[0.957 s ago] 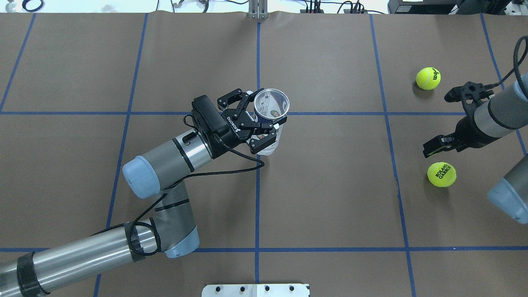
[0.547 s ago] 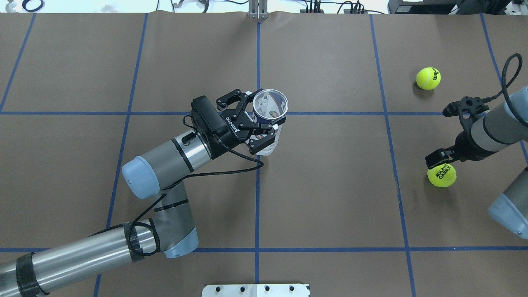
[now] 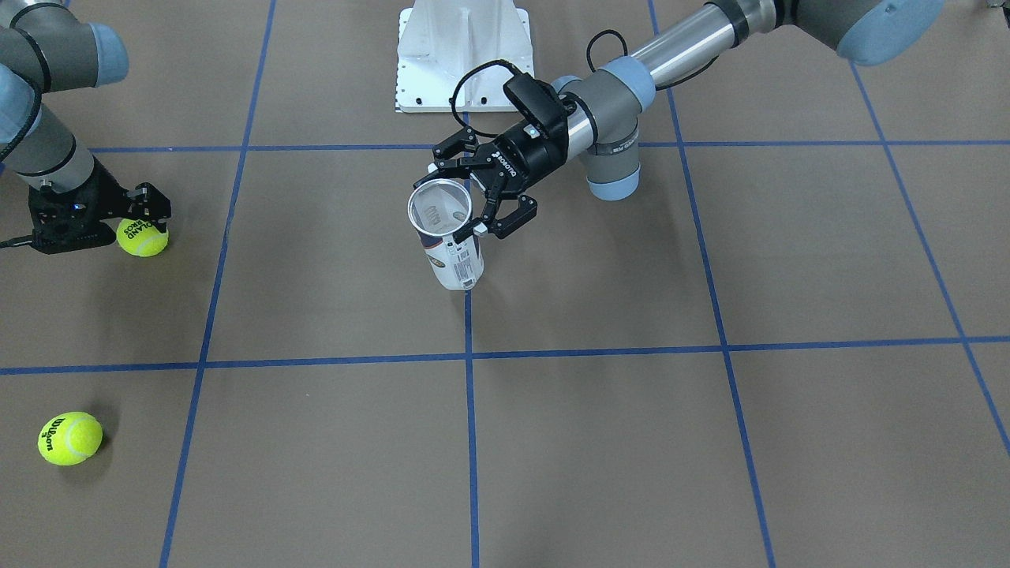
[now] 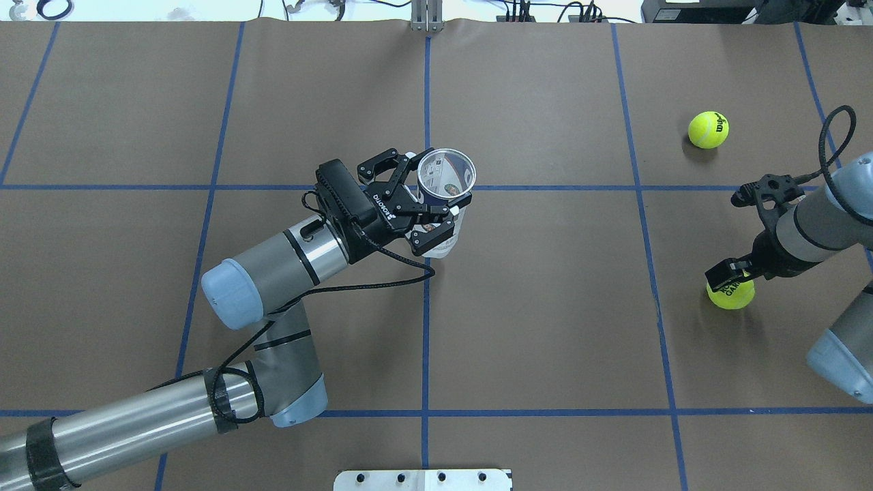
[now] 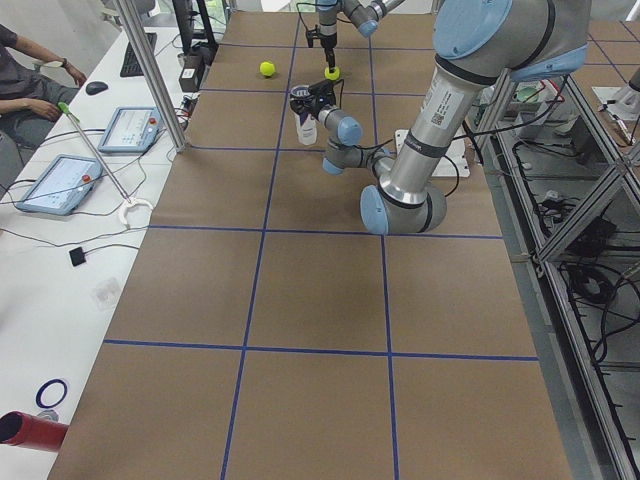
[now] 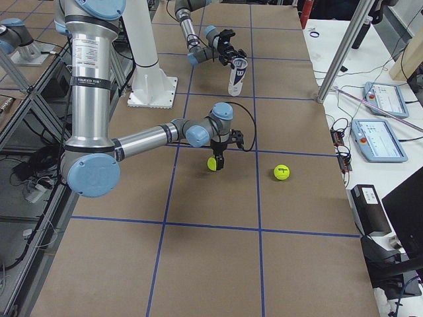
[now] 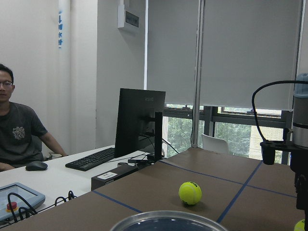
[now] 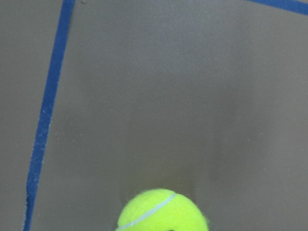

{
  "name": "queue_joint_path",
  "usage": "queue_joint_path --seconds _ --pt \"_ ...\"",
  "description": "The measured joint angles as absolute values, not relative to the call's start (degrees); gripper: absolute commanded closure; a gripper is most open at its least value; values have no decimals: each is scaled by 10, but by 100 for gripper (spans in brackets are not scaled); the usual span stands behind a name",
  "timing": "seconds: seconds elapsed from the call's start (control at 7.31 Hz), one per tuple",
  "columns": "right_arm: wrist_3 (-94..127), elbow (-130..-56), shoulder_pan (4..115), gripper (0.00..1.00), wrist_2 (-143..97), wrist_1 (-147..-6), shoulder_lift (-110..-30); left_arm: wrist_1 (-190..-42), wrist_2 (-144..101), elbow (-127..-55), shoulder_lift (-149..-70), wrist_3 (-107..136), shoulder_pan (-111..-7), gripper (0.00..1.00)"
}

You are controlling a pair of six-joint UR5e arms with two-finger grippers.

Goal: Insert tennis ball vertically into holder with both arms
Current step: 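Lower the right gripper onto the nearer yellow tennis ball, then close the right gripper on the ball and lift it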

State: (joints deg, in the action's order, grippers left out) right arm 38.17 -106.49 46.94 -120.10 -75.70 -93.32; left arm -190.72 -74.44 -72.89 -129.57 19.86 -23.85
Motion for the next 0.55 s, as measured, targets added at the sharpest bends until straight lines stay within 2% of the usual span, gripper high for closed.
queue_joint_path --seconds 0.14,0.27,0.41,0.55 --pt "382 -1063 464 7 -1201 -757 -932 -1907 -744 -729 -1296 199 -238 14" --pt "382 -1061 458 23 -1200 -757 -932 -1908 -744 -729 -1296 199 -238 14" --pt "382 -1059 454 51 -1200 -757 -930 -1908 -744 -729 -1295 199 -238 14" --pt "382 -1057 452 95 -1200 -757 -930 -1908 -744 -728 -1295 199 -238 14"
